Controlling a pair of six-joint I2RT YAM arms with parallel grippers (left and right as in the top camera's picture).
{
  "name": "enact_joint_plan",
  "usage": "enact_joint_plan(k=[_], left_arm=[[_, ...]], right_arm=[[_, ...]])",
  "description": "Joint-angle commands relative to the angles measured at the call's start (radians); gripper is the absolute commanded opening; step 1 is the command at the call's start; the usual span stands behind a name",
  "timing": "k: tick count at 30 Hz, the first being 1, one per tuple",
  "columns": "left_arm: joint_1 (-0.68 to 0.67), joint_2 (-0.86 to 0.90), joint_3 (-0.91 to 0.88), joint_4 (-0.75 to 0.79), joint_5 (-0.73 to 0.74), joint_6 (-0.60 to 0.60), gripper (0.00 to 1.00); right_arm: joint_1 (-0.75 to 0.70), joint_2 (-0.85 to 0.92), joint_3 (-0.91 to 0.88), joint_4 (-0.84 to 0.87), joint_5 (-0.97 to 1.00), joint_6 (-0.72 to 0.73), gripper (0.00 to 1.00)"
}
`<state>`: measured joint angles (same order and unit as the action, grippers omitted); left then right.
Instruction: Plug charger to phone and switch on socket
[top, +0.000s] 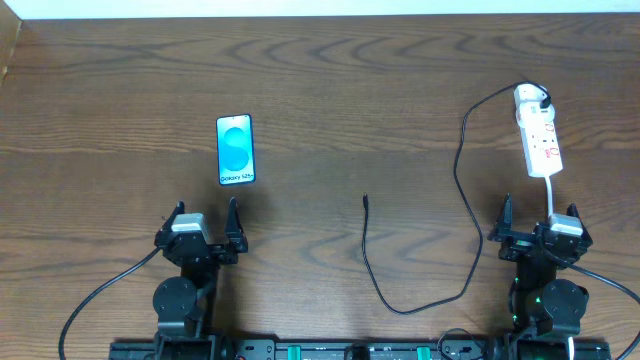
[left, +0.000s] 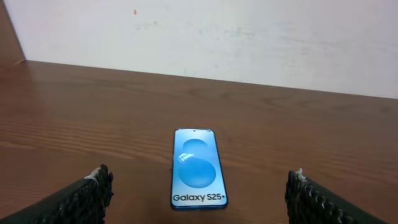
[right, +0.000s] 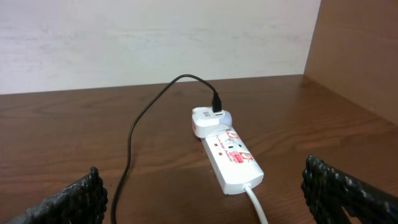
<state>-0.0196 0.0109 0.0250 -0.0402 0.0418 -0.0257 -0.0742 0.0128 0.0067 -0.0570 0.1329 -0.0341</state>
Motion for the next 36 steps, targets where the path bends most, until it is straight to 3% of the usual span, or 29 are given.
enact_joint_plan(k=[1, 26, 36], left_arm=[[0.006, 0.009, -0.001, -0.051, 0.023, 0.0, 0.9], [0.006, 0.539, 0.406, -0.097, 0.032, 0.026, 0.9], [0.006, 0.746, 0.61, -0.196, 0.083, 0.033, 0.9]], right_arm=[[0.006, -0.006, -0.001, -0.003, 0.018, -0.008, 0.99], [0.006, -0.006, -0.001, -0.003, 0.018, -0.008, 0.99], [0.006, -0.006, -0.001, -0.003, 0.018, -0.008, 0.99]])
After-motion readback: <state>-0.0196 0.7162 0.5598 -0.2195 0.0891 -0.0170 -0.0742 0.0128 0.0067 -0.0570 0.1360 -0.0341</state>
